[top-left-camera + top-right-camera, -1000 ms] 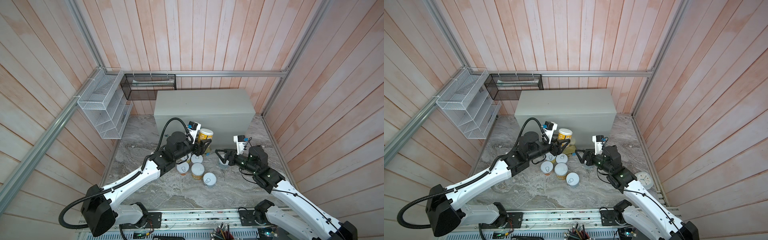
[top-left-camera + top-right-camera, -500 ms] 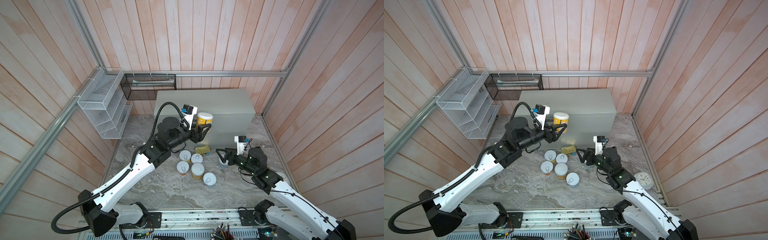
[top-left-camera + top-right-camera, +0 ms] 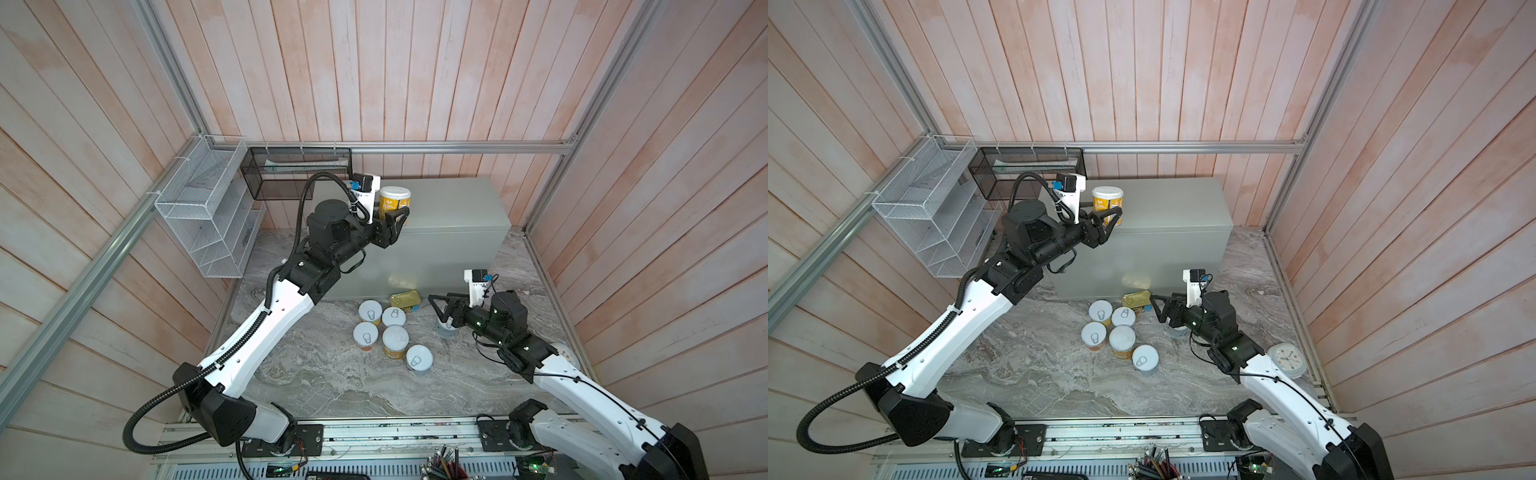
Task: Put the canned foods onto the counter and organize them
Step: 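Carry the yellow can with the left gripper up over the gray cabinet, then set the yellow can on the cabinet top and open the left gripper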
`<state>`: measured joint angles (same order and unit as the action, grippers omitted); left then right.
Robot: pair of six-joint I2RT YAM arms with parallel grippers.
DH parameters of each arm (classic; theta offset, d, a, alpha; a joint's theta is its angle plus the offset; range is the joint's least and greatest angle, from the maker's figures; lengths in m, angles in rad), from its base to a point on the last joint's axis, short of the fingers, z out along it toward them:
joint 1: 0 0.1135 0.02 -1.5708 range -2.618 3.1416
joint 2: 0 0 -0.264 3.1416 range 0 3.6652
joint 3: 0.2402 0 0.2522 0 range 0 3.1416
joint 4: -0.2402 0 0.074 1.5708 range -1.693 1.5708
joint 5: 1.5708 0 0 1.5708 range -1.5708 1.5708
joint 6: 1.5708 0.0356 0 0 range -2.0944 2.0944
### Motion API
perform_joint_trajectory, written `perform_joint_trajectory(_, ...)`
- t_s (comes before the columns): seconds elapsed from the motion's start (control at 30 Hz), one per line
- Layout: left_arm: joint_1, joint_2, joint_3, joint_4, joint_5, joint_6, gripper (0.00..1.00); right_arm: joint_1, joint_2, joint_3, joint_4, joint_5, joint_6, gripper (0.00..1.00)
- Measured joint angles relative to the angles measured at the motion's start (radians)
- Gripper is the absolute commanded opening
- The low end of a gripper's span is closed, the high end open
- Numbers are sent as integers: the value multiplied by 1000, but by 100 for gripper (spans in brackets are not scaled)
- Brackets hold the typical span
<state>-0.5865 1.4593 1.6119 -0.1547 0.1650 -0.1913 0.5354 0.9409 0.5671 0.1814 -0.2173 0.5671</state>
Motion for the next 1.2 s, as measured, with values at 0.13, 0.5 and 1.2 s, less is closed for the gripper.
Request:
perform_joint_trajectory(0.13,13,29,67,-6,-31,39,39,-5,28,0,13,3,-11,86)
perform_joint_trajectory(0.5,125,94,71,38,-87,82,39,-7,94,31,24,5,-21,86)
perform_joint_trajectory(1.2,372,241,77,124,-25,85,39,-9,139,32,35,7,-5,86)
